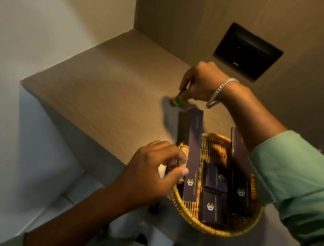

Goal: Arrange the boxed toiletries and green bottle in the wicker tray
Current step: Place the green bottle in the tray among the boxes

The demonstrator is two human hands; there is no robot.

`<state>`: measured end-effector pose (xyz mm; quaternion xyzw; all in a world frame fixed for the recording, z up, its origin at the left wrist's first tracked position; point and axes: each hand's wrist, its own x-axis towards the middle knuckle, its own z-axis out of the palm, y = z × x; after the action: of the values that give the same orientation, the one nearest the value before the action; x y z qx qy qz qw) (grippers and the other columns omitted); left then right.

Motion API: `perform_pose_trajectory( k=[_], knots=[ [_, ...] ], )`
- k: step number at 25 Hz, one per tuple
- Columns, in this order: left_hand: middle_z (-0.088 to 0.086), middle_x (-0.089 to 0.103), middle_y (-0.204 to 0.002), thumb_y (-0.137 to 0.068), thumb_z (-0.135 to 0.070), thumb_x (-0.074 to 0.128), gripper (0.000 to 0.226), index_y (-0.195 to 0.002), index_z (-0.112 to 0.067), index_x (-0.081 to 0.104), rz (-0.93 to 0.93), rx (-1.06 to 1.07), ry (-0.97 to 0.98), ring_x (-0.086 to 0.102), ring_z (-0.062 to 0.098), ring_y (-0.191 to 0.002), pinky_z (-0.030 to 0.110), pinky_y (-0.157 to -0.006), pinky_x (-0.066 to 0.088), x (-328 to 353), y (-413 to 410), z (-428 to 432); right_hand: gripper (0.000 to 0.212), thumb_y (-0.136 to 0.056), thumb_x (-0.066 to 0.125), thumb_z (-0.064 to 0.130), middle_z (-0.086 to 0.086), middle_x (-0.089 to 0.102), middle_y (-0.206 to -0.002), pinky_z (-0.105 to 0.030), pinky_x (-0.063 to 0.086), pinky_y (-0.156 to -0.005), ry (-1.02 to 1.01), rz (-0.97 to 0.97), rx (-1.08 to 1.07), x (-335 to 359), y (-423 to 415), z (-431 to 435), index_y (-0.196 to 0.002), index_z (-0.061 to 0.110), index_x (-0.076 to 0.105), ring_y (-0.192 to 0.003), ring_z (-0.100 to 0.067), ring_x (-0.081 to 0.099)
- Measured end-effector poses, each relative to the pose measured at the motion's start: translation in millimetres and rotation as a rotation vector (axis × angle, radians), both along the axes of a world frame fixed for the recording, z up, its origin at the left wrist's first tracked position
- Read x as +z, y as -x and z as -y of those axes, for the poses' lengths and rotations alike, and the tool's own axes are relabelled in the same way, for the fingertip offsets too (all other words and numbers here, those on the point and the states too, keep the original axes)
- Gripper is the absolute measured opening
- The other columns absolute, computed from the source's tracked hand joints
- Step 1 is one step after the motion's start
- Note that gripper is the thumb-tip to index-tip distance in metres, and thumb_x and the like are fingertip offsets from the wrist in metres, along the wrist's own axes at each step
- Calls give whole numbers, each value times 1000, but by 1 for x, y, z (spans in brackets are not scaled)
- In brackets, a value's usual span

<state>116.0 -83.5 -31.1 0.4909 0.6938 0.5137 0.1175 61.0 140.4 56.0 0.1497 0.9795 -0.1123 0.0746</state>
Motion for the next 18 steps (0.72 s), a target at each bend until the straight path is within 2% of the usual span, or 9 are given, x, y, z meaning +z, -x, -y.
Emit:
perform_pose_trajectory(
  k=[2, 4, 7, 9, 12, 15, 18],
  knots=[
    [-5, 63, -77, -80, -23, 68, 10, -86, -14, 65, 60, 1, 10, 58, 13, -73, 19, -58, 45, 2, -2, -2, 23, -73, 76, 29, 9, 60, -78, -22, 44, -58, 3, -123, -39, 26, -24, -4, -92, 18, 71, -71, -6, 56],
    [-8, 65, -77, -80, -24, 68, 11, -87, -16, 66, 89, 15, 34, 60, 12, -75, 15, -58, 46, 3, -2, -3, 22, -74, 73, 33, 15, 55, -79, -19, 39, -55, -7, -159, -36, 49, -59, -8, -93, 23, 69, -72, -4, 54],
    [-14, 65, -79, -80, -23, 71, 10, -89, -20, 67, 99, 64, 79, 60, 8, -80, 14, -61, 48, 4, -4, -6, 33, -68, 65, 44, 9, 62, -87, -27, 49, -59, 74, -60, 12, 66, -116, 0, -97, 27, 68, -78, -8, 59],
    [-14, 65, -78, -80, -23, 72, 11, -89, -22, 67, 106, 111, 88, 60, 5, -82, 15, -63, 50, 5, -8, -6, 29, -73, 66, 39, 4, 65, -91, -35, 54, -65, 112, 28, 38, 55, -142, 7, -99, 27, 67, -81, -12, 61],
    [-12, 66, -78, -80, -22, 71, 11, -91, -22, 67, 107, 154, 89, 62, 4, -79, 11, -58, 48, 8, -14, -6, 26, -78, 71, 30, 1, 68, -93, -39, 54, -69, -28, 102, 71, 19, -154, 13, -103, 27, 67, -82, -16, 61],
    [-5, 69, -79, -81, -22, 70, 12, -94, -22, 68, 86, 179, 119, 64, 3, -74, 14, -57, 47, 11, -19, -4, 29, -81, 68, 30, -2, 68, -98, -31, 47, -60, -258, 153, 100, -7, -155, 14, -110, 28, 64, -84, -22, 62],
    [-3, 71, -84, -82, -24, 69, 17, -99, -25, 68, 104, 184, 145, 66, 3, -77, 12, -57, 49, 12, -21, -2, 35, -84, 65, 31, -4, 67, -103, -33, 50, -63, -331, 184, 126, -18, -156, 15, -118, 25, 61, -89, -25, 63]
  ],
)
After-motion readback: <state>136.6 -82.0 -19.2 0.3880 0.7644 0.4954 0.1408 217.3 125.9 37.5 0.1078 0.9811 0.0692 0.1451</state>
